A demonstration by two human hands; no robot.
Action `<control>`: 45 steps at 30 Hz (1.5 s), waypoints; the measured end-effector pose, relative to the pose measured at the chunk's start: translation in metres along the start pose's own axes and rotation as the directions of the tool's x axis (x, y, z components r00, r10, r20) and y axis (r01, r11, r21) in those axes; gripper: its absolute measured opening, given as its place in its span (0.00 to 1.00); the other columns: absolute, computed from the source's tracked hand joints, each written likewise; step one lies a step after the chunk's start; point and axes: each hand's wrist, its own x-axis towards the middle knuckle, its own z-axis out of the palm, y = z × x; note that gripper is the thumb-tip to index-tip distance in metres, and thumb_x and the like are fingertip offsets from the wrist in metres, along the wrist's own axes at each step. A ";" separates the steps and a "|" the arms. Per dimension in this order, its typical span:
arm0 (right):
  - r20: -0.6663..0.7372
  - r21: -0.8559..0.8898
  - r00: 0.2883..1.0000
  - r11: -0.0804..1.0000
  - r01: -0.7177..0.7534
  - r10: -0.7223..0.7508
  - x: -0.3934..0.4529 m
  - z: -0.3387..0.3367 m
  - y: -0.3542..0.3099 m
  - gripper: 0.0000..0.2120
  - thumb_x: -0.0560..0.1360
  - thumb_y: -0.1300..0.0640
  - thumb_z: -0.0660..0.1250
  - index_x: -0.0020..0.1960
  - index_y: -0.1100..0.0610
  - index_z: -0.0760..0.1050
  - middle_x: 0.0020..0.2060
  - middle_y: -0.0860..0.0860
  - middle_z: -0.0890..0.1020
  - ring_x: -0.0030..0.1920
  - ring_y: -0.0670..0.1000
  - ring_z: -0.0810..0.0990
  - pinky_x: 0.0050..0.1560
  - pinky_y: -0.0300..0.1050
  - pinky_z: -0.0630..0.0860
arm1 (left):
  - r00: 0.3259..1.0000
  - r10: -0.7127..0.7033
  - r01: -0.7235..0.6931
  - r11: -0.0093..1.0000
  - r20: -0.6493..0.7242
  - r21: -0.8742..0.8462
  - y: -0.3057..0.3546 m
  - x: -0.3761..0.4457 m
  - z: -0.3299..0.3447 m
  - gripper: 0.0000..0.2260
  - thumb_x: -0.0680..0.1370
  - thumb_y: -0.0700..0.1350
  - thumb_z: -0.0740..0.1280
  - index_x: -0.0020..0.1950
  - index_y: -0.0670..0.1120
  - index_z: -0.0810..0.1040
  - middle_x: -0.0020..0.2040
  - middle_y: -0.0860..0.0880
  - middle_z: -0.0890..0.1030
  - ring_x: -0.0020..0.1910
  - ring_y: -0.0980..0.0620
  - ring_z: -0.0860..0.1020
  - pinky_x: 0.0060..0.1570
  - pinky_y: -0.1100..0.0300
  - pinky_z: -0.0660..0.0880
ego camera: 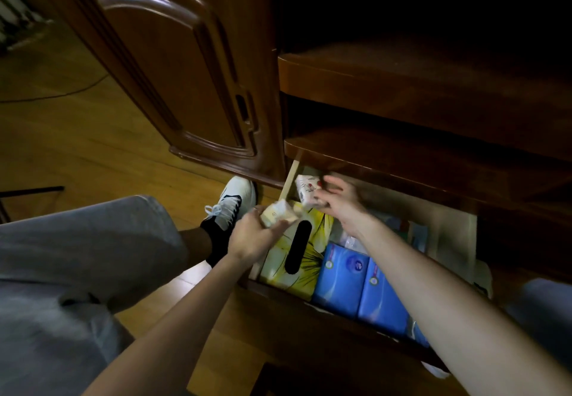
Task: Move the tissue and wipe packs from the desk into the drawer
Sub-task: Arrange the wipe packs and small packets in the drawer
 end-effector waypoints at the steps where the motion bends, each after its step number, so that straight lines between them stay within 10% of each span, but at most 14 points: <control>1: -0.122 -0.005 0.992 1.000 -0.016 0.016 0.007 0.003 0.004 0.26 0.75 0.65 0.71 0.71 0.56 0.70 0.64 0.58 0.78 0.58 0.55 0.81 0.55 0.48 0.81 | 0.999 -0.029 0.026 0.996 -0.039 -0.090 -0.002 0.002 -0.002 0.29 0.64 0.66 0.71 0.58 0.51 0.79 0.49 0.51 0.86 0.48 0.49 0.84 0.51 0.47 0.82; 8: -0.291 -0.320 0.948 0.947 0.031 -0.129 0.055 0.030 0.020 0.22 0.75 0.58 0.73 0.67 0.55 0.71 0.60 0.56 0.80 0.56 0.55 0.80 0.51 0.45 0.77 | 0.964 -0.240 0.166 0.882 -0.116 -0.440 -0.015 0.012 0.000 0.27 0.60 0.62 0.74 0.54 0.49 0.82 0.50 0.48 0.87 0.52 0.46 0.84 0.60 0.42 0.78; 14: -0.138 -0.812 0.985 0.581 -0.052 -0.104 0.080 0.029 0.035 0.12 0.73 0.50 0.74 0.56 0.49 0.80 0.54 0.53 0.83 0.58 0.59 0.80 0.53 0.47 0.74 | 0.978 -0.162 0.108 0.934 -0.134 -0.342 -0.010 0.015 0.007 0.17 0.69 0.58 0.74 0.51 0.50 0.81 0.47 0.51 0.86 0.48 0.51 0.84 0.57 0.45 0.79; 19: -0.002 -0.788 0.999 0.615 -0.029 0.044 0.081 0.012 0.028 0.11 0.76 0.48 0.70 0.54 0.51 0.84 0.54 0.49 0.85 0.54 0.54 0.81 0.54 0.45 0.77 | 0.986 -0.088 0.046 0.960 -0.141 -0.276 0.006 0.019 0.012 0.16 0.70 0.58 0.71 0.52 0.50 0.80 0.47 0.52 0.86 0.48 0.51 0.83 0.55 0.45 0.79; 22: -0.059 -0.779 0.990 0.627 0.033 -0.126 0.063 0.004 0.022 0.07 0.77 0.46 0.68 0.48 0.47 0.83 0.48 0.46 0.85 0.46 0.50 0.81 0.46 0.44 0.77 | 0.991 -0.016 -0.016 0.973 -0.136 -0.232 0.018 0.022 0.019 0.15 0.70 0.59 0.68 0.50 0.51 0.79 0.49 0.52 0.84 0.50 0.51 0.82 0.56 0.45 0.78; 28: 0.260 -0.241 0.964 0.964 0.115 -0.050 0.022 -0.009 0.005 0.20 0.75 0.37 0.67 0.62 0.45 0.78 0.53 0.47 0.85 0.51 0.48 0.84 0.41 0.38 0.80 | 0.980 0.074 -0.092 0.991 -0.183 -0.093 0.035 0.028 0.036 0.20 0.76 0.61 0.69 0.59 0.49 0.84 0.51 0.51 0.83 0.51 0.50 0.82 0.53 0.49 0.80; 32: 0.005 -0.334 0.991 0.934 0.125 -0.130 0.025 -0.029 0.020 0.20 0.79 0.52 0.68 0.68 0.49 0.69 0.61 0.50 0.79 0.57 0.51 0.80 0.47 0.42 0.80 | 0.960 0.216 -0.198 0.973 -0.178 0.116 0.041 0.024 0.045 0.26 0.75 0.63 0.67 0.69 0.53 0.76 0.57 0.52 0.83 0.59 0.49 0.79 0.60 0.46 0.76; 40: -0.230 -0.681 0.938 0.731 0.034 -0.258 0.058 -0.025 0.042 0.14 0.78 0.50 0.68 0.62 0.49 0.71 0.53 0.52 0.82 0.55 0.58 0.78 0.56 0.51 0.73 | 0.980 0.197 -0.192 0.964 -0.007 0.185 -0.012 0.015 0.037 0.25 0.82 0.48 0.64 0.78 0.45 0.63 0.73 0.42 0.69 0.70 0.42 0.70 0.68 0.45 0.71; 45: -0.106 -0.987 0.952 0.148 -0.065 -0.286 0.073 -0.029 0.040 0.21 0.74 0.36 0.68 0.61 0.47 0.78 0.62 0.53 0.80 0.65 0.58 0.69 0.61 0.52 0.64 | 0.984 0.162 -0.145 0.969 -0.070 0.200 -0.031 0.009 0.047 0.22 0.83 0.51 0.58 0.78 0.53 0.61 0.67 0.47 0.74 0.64 0.44 0.75 0.59 0.44 0.75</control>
